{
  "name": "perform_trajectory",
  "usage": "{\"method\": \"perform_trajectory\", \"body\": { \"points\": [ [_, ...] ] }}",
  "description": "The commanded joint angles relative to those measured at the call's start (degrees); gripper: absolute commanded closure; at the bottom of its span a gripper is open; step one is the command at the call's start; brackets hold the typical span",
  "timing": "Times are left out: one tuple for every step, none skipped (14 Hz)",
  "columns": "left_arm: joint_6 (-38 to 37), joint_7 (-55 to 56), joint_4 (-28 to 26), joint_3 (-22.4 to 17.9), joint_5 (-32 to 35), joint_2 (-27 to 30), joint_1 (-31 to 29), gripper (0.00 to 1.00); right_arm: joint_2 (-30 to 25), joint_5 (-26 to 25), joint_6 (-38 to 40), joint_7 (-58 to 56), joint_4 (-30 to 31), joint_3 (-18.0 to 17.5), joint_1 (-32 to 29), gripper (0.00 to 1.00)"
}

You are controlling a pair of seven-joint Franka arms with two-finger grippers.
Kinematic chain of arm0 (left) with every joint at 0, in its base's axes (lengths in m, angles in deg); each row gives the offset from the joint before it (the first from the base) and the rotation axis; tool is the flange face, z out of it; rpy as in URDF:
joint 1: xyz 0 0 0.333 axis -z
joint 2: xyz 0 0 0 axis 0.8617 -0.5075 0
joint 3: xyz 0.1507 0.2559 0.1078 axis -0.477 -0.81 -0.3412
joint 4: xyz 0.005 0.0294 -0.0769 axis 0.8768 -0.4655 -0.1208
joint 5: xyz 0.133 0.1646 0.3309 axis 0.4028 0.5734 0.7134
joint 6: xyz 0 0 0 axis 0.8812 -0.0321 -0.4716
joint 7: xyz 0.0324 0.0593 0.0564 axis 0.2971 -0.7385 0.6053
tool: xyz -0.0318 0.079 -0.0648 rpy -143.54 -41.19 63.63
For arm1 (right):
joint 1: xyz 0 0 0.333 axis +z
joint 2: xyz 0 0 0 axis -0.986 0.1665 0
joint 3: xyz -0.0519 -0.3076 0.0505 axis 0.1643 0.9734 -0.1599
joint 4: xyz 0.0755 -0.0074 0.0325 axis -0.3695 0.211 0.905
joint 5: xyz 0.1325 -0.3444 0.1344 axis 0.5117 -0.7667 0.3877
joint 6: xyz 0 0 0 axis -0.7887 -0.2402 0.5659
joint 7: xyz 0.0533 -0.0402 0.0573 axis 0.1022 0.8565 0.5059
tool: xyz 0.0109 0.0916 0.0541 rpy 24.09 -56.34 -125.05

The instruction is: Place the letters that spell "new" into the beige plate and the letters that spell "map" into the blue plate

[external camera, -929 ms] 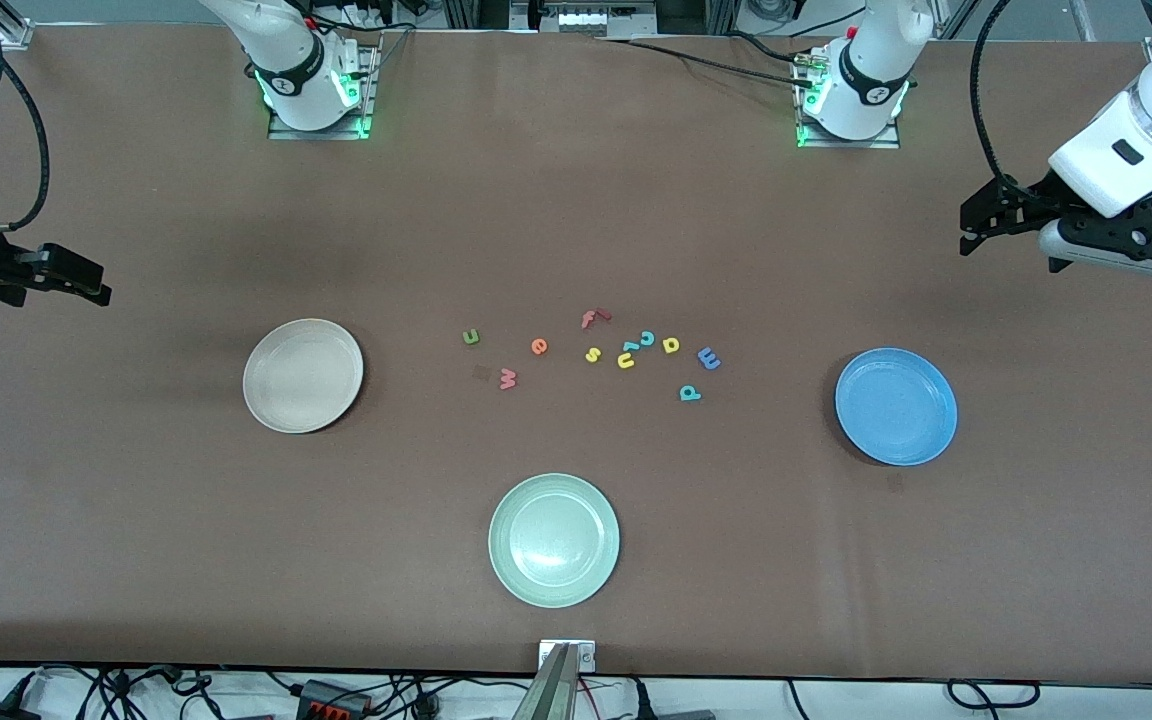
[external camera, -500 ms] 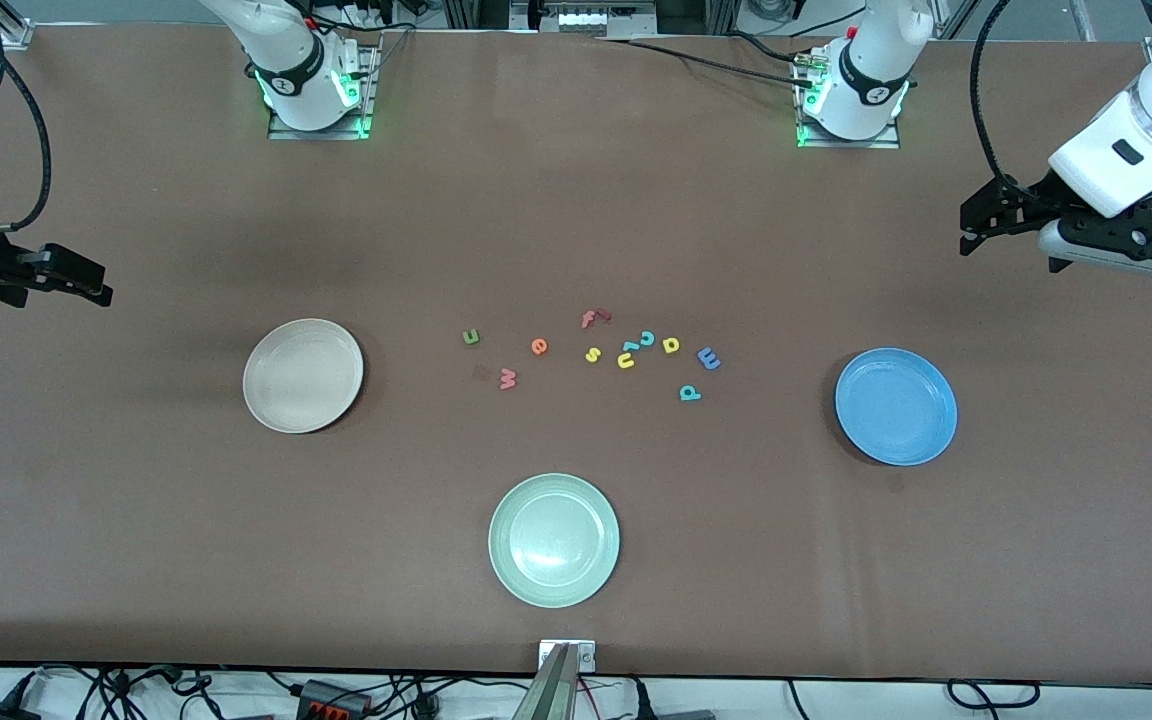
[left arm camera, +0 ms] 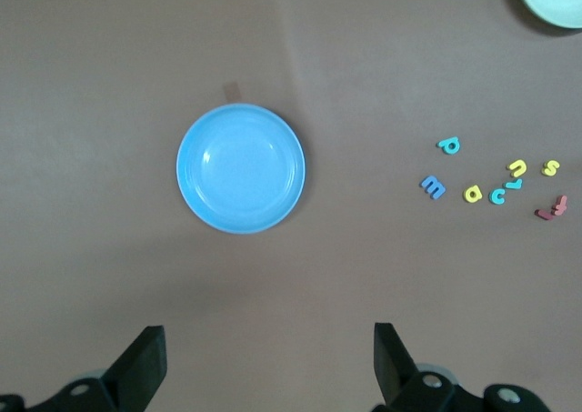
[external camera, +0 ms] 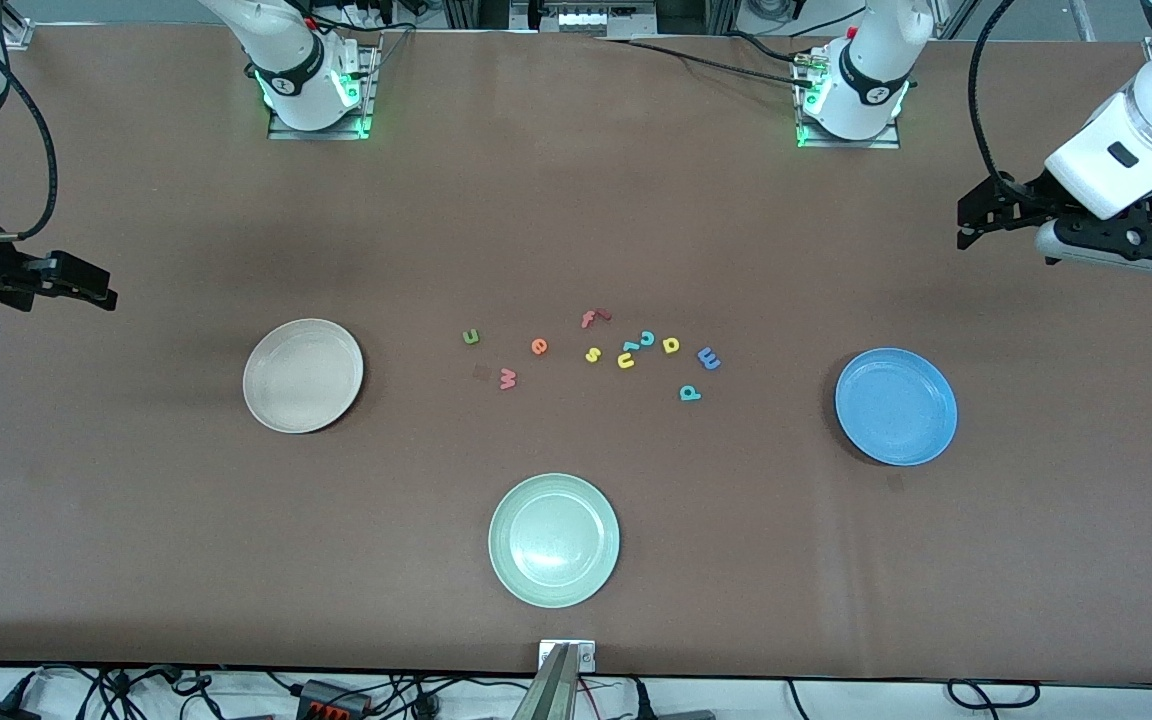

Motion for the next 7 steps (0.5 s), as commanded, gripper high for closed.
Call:
{"method": "perform_trajectory", "body": {
  "points": [
    [-3.94,1.56,0.48,0.31,-0.47,-1.69,0.22,0.0,-0.17,0.99,-0.4,0.23,0.57,-0.05,-0.22,0.0],
    [-4.04,1.56,0.48,0.32,-0.74,-2.83,0.57,0.0,0.7,0.99,-0.23,-0.03,0.57,-0.05,-0.05,0.0],
    [-3.78,1.56,0.48,0.32,-0.91,-4.15,0.74,0.0,1.41,0.99,-0.23,-0.03,1.0,-0.4,0.47,0.0],
    [-3.69,1.56,0.65,0.4,-1.09,-6.08,0.92,0.0,2.54,0.99,-0.32,-0.03,1.35,-0.75,1.35,0.0],
    [-3.08,1.56,0.83,0.4,-1.09,-7.31,1.01,0.0,3.77,1.08,-0.84,0.32,1.62,-0.75,3.36,0.0],
    [-1.51,1.56,0.74,0.4,-1.09,-8.63,1.44,0.0,5.0,1.17,-1.63,0.41,1.71,-0.84,5.12,0.0],
    [0.07,1.56,0.83,0.4,-1.26,-10.21,1.88,0.0,6.24,1.17,-2.42,0.41,1.97,-0.84,7.23,0.0]
  ]
}}
